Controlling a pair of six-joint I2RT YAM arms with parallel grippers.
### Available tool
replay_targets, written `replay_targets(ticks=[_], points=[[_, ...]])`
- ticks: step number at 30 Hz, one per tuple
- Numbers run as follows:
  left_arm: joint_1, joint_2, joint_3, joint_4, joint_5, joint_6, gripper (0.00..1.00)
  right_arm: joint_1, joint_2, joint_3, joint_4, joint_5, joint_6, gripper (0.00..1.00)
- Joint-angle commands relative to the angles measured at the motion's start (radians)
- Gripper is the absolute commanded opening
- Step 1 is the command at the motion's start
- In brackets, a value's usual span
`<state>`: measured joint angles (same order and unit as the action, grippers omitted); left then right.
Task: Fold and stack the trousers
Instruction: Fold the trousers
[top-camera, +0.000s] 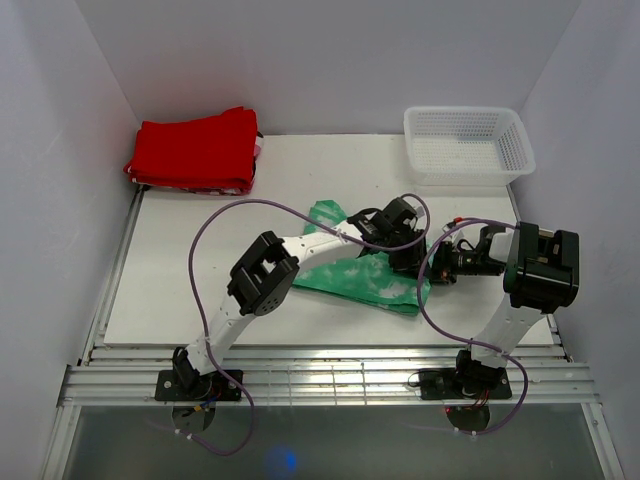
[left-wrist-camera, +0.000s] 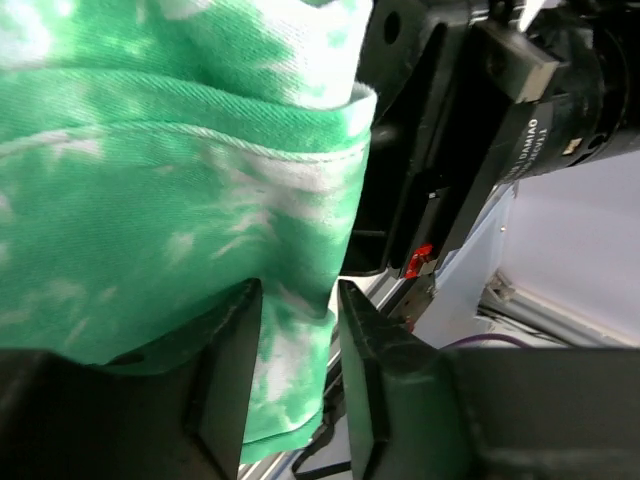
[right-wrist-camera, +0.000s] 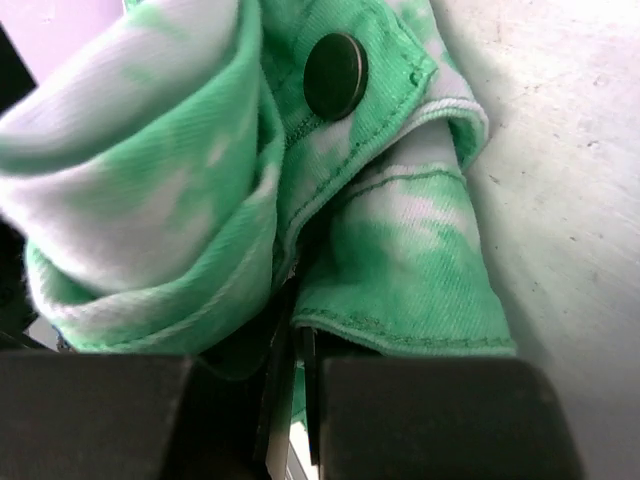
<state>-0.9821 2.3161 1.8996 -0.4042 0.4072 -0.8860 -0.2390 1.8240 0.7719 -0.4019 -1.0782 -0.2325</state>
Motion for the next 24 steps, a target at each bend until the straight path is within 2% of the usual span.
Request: replay_targets(ticks=[1, 4, 6, 7, 9, 12, 14, 16, 17, 19, 20, 21, 22, 24], points=[[-0.009, -0.029, 0.023, 0.044, 0.016, 0.01, 0.48, 0.006, -0.005, 0.055, -0.098, 0.027, -0.065, 0.1], [0.025, -0.073, 0.006, 0.044, 0.013, 0.035, 0.55, -0.017, 0.0, 0.159, -0.244, 0.101, -0.171, 0.13], [0.055, -0.104, -0.016, 0.033, 0.015, 0.061, 0.66, -0.04, -0.009, 0.207, -0.334, 0.179, -0.232, 0.17], [0.066, -0.144, -0.026, 0.027, 0.015, 0.073, 0.68, -0.048, -0.012, 0.26, -0.365, 0.213, -0.251, 0.19], [0.103, -0.193, -0.068, 0.013, 0.018, 0.116, 0.75, -0.072, -0.029, 0.315, -0.422, 0.323, -0.295, 0.3], [0.167, -0.315, -0.155, -0.001, 0.034, 0.194, 0.85, -0.114, -0.063, 0.415, -0.501, 0.449, -0.335, 0.38], [0.207, -0.409, -0.198, -0.007, 0.077, 0.248, 0.96, -0.128, -0.081, 0.495, -0.561, 0.486, -0.389, 0.45], [0.282, -0.463, -0.264, -0.008, 0.137, 0.344, 0.98, -0.132, -0.106, 0.553, -0.626, 0.456, -0.439, 0.54], [0.308, -0.486, -0.287, -0.01, 0.166, 0.372, 0.98, -0.129, -0.115, 0.602, -0.693, 0.424, -0.47, 0.66], [0.396, -0.553, -0.374, 0.008, 0.257, 0.415, 0.98, -0.099, -0.141, 0.633, -0.732, 0.313, -0.47, 0.78], [0.455, -0.57, -0.405, 0.049, 0.303, 0.426, 0.98, -0.057, -0.156, 0.639, -0.735, 0.251, -0.435, 0.91], [0.48, -0.598, -0.433, 0.074, 0.4, 0.441, 0.98, -0.03, -0.163, 0.635, -0.735, 0.212, -0.42, 0.96], [0.503, -0.607, -0.479, 0.097, 0.447, 0.465, 0.98, -0.004, -0.166, 0.627, -0.73, 0.172, -0.409, 1.0], [0.543, -0.612, -0.516, 0.18, 0.578, 0.469, 0.98, 0.082, -0.173, 0.575, -0.685, 0.073, -0.354, 0.96]])
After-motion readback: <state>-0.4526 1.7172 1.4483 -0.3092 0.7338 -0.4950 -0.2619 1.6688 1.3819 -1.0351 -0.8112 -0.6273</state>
